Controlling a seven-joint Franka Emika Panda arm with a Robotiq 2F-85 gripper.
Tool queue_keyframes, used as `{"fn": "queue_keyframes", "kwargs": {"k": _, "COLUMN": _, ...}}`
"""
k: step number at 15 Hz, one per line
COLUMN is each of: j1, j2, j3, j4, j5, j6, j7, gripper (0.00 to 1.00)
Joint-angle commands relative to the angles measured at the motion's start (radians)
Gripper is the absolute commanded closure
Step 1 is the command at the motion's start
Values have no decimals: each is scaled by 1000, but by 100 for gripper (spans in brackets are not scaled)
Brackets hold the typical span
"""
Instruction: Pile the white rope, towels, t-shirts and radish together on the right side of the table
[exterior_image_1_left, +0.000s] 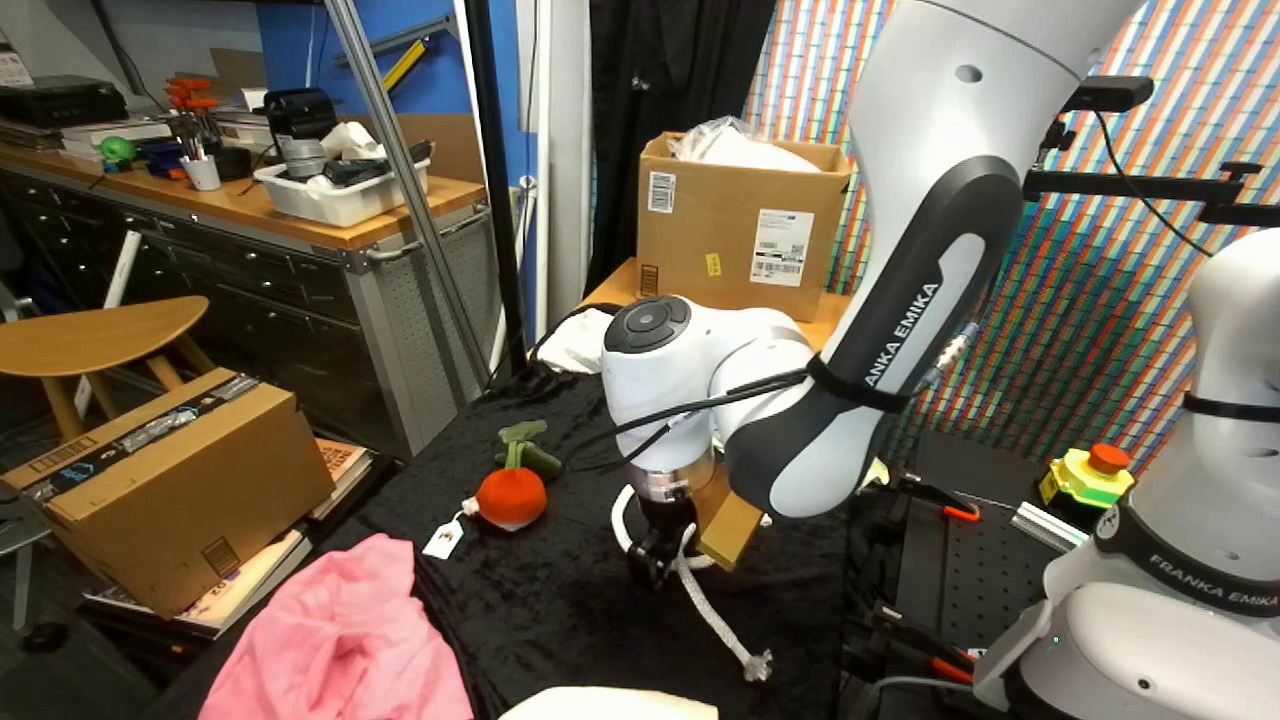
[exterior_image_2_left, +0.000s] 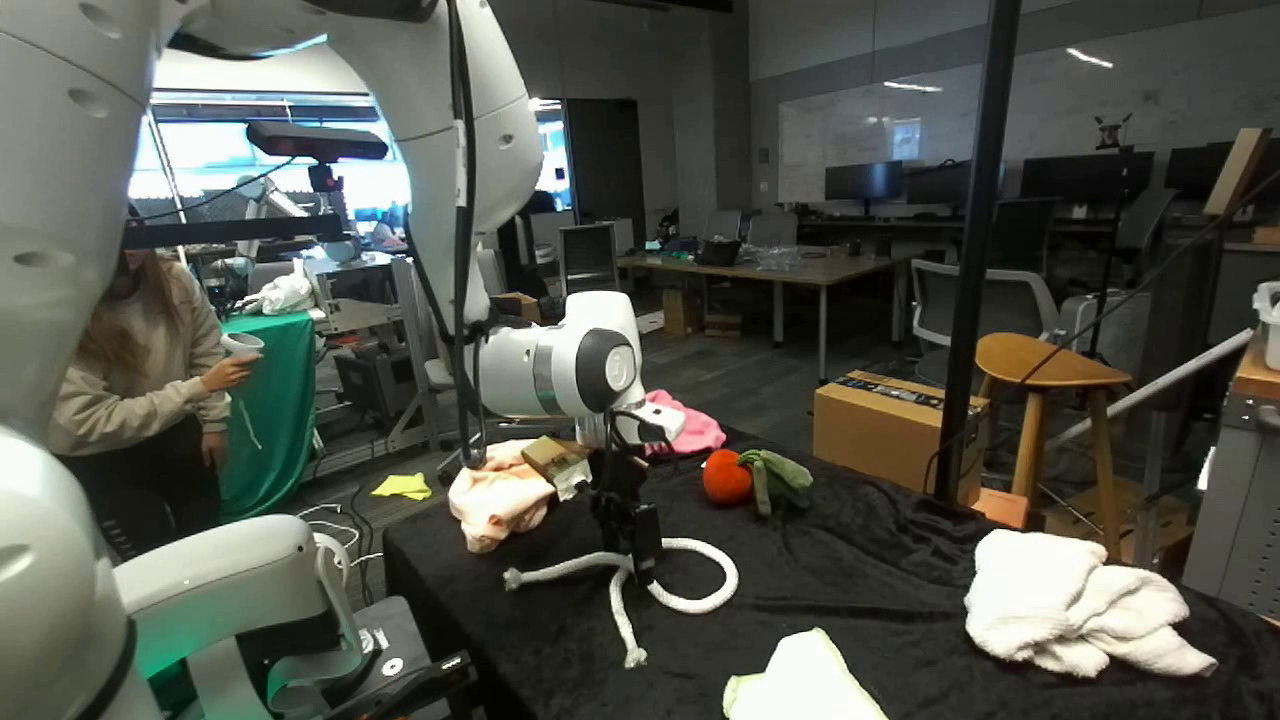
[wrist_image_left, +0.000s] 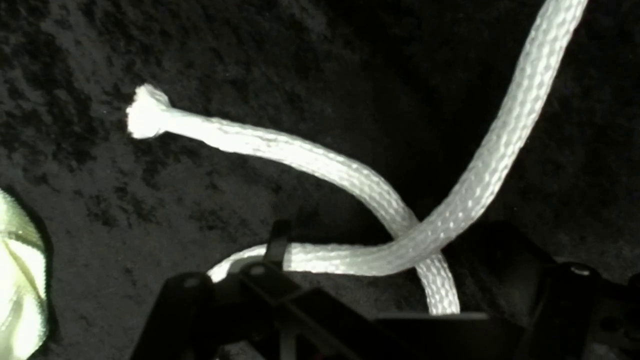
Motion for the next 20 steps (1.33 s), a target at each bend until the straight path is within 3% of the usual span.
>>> {"fn": "queue_keyframes", "kwargs": {"k": 1, "j1": -27, "j2": -11, "j3": 8, "j4": -11, "j5": 26, "j6": 39, "j7": -30, "gripper": 0}}
{"fn": "queue_keyframes", "kwargs": {"k": 8, "j1": -101, "j2": -19, "j3": 16, "j4": -28, "j5": 99, "j6": 71, "j7": -136, "gripper": 1}}
{"fn": "queue_keyframes", "kwargs": {"k": 9, "j1": -114, "j2": -24, "j3": 20, "j4": -31, "j5": 116, "j6": 73, "j7": -160, "gripper": 12}}
{"fn": "queue_keyframes", "kwargs": {"k": 11, "j1": -134, "j2": -23, "j3": 24, "j4": -31, "j5": 153, "j6": 80, "j7": -207, "gripper": 23}}
{"fn": "queue_keyframes", "kwargs": {"k": 12, "j1": -141, "j2": -23, "j3": 26, "j4": -31, "j5": 171, "j6": 81, "j7": -227, "gripper": 38}}
{"fn": "queue_keyframes", "kwargs": {"k": 14, "j1": -155, "j2": -30, "j3": 32, "j4": -34, "j5": 207, "j6": 81, "j7": -269, "gripper": 55}}
{"fn": "queue_keyframes", "kwargs": {"k": 18, "j1": -171, "j2": -47, "j3": 43, "j4": -38, "j5": 253, "j6": 76, "j7": -323, "gripper": 82}}
{"fn": "queue_keyframes", "kwargs": {"k": 20, "j1": -174, "j2": -61, "j3": 47, "j4": -42, "j5": 262, "j6": 73, "j7": -337, "gripper": 86}}
